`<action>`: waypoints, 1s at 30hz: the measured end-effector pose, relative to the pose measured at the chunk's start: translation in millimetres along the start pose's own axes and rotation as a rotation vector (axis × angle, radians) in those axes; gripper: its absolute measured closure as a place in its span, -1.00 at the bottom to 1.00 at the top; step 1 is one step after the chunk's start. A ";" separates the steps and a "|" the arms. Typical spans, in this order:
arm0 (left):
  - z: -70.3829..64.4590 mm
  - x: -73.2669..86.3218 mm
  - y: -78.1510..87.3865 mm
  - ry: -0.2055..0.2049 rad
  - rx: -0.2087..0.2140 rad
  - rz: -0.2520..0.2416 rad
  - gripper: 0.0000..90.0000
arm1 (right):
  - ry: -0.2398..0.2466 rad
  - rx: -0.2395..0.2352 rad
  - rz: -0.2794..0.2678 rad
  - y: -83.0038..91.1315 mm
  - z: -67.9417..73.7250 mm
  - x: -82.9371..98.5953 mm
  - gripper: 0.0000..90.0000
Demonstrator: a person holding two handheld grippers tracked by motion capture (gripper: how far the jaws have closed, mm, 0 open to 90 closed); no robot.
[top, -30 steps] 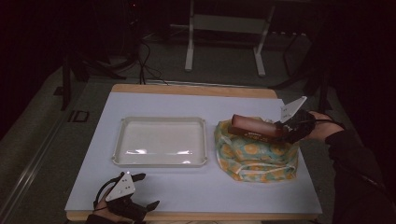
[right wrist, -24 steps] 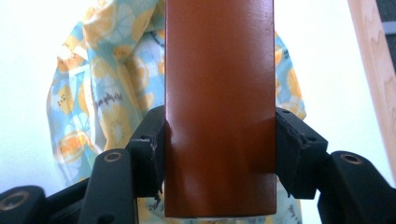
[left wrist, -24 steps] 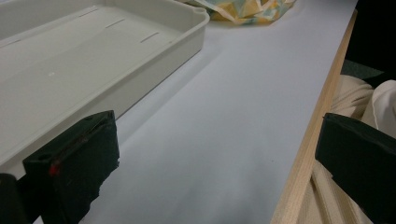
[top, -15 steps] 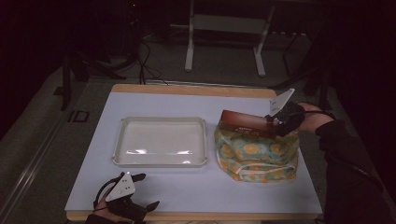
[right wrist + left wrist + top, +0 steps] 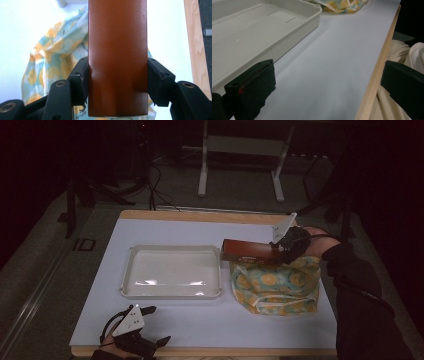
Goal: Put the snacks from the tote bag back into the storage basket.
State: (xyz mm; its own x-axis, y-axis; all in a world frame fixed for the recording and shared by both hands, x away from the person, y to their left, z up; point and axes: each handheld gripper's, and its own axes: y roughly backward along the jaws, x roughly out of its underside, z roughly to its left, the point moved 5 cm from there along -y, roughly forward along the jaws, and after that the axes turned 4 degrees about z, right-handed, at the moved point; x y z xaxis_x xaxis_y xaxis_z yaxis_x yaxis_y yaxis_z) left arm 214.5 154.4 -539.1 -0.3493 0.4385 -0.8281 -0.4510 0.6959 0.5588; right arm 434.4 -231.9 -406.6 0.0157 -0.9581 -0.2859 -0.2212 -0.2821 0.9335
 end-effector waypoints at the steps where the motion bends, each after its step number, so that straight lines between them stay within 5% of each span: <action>1: -0.1 -0.1 0.1 0.000 0.000 -0.001 -1.00 | 0.005 -0.001 -0.001 -0.6 0.1 -3.0 -0.05; 21: -1.8 0.0 0.7 -0.007 0.008 -0.003 -1.00 | 0.145 -0.028 -0.029 -24.7 8.2 -64.6 -0.05; 30: -2.2 0.0 1.0 -0.008 0.011 -0.005 -1.00 | 0.195 -0.066 -0.032 -49.2 16.1 -96.0 -0.05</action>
State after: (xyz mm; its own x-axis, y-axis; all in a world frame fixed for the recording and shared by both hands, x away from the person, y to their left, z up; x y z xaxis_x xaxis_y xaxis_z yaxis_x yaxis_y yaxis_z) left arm 212.3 153.8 -538.5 -0.3403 0.4399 -0.8311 -0.4431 0.7045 0.5544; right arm 428.1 -125.2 -428.6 0.2117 -0.9381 -0.2743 -0.1532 -0.3091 0.9386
